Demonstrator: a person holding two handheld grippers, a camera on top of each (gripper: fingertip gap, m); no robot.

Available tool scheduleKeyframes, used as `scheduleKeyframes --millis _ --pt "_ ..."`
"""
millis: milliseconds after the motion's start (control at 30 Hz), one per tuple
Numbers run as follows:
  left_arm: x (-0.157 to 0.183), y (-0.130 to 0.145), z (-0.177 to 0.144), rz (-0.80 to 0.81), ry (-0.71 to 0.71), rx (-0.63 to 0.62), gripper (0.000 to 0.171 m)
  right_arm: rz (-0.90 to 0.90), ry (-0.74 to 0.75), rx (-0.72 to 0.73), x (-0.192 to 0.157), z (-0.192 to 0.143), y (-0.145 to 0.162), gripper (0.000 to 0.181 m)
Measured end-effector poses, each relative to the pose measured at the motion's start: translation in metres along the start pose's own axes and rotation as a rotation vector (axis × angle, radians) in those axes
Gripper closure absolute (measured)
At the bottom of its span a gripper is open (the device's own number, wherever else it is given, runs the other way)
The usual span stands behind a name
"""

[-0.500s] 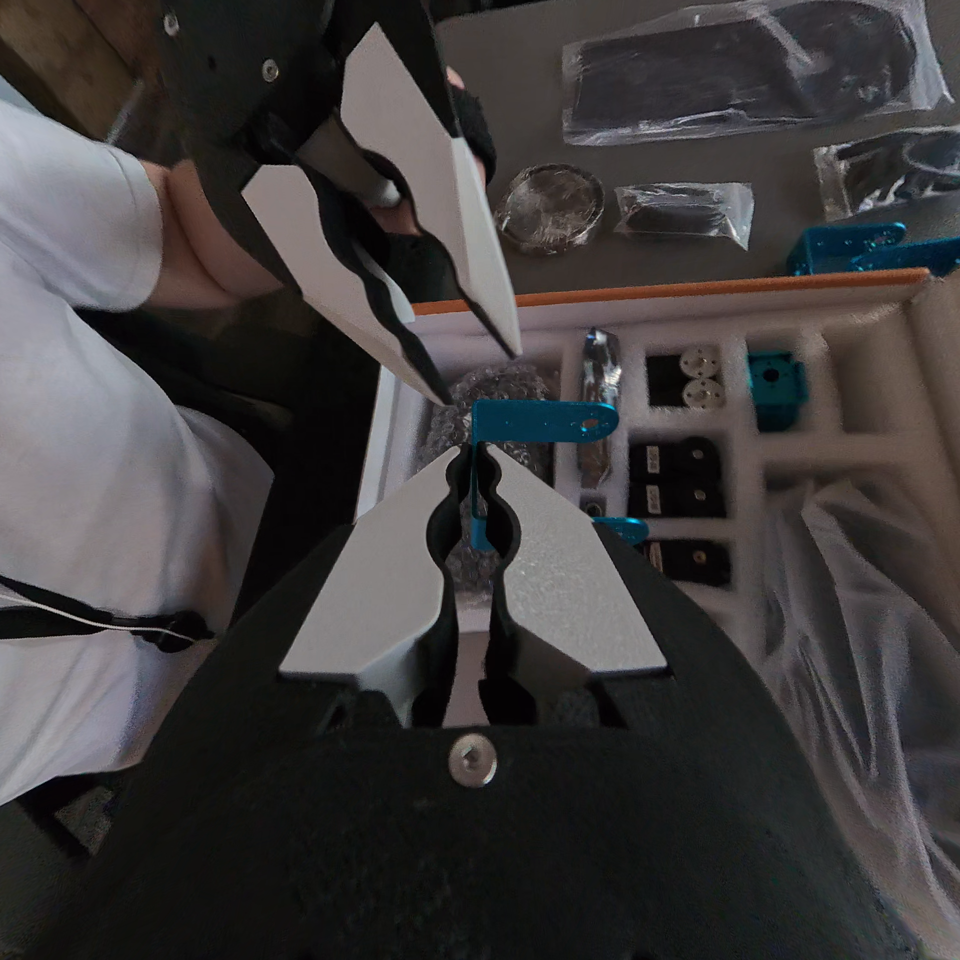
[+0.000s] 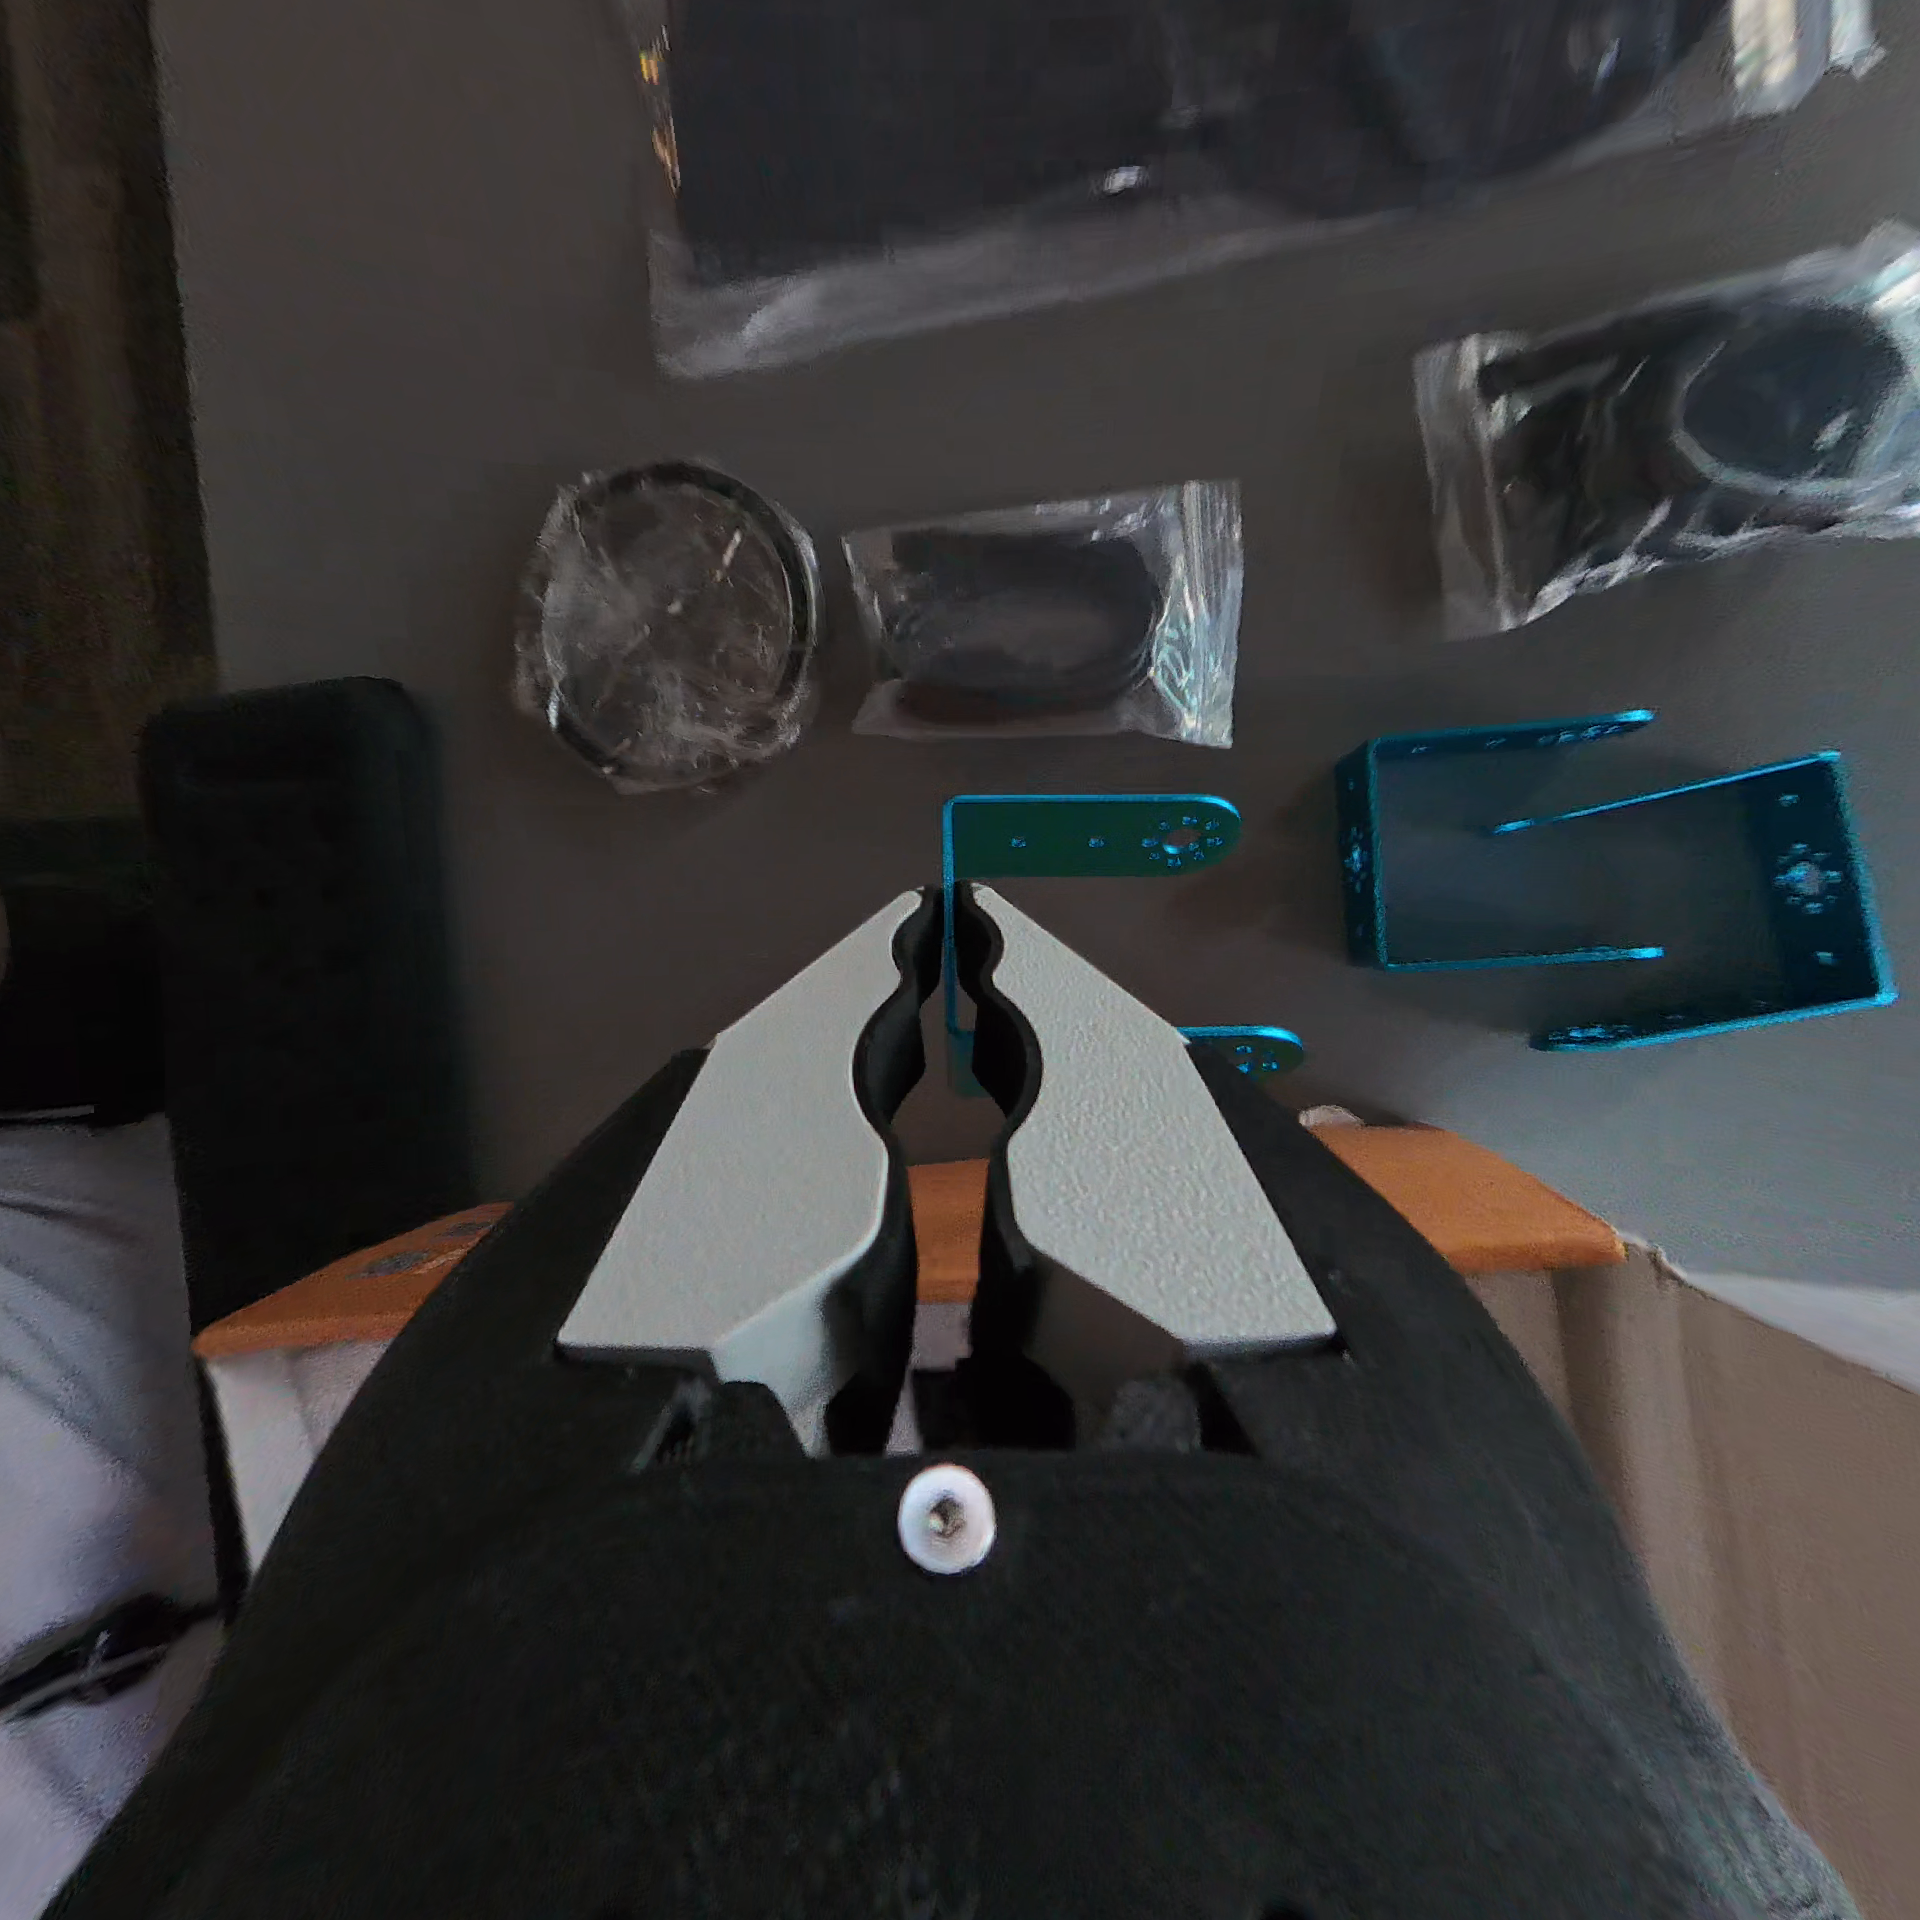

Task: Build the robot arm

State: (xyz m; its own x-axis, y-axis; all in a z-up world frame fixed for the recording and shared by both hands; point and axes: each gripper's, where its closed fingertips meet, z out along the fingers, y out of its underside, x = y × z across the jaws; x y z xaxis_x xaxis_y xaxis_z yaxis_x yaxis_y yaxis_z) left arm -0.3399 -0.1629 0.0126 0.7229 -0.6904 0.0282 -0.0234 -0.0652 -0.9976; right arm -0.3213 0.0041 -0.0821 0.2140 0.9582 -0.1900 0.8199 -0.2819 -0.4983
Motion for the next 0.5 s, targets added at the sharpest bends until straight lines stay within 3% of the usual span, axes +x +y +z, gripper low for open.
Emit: scheduleKeyframes --millis 100,300,500 --pt "-0.003 0.005 -0.011 0.030 0.006 -0.022 0.146 -0.004 0.010 -0.120 0.011 0.021 0.016 0.181" --pt "-0.003 0.008 -0.015 0.043 0.058 0.001 0.147 -0.018 0.010 -0.196 0.018 0.036 0.019 0.180" --pt "-0.002 0.009 -0.011 0.011 0.090 0.037 0.149 -0.068 -0.024 -0.180 0.018 0.042 0.011 0.180"
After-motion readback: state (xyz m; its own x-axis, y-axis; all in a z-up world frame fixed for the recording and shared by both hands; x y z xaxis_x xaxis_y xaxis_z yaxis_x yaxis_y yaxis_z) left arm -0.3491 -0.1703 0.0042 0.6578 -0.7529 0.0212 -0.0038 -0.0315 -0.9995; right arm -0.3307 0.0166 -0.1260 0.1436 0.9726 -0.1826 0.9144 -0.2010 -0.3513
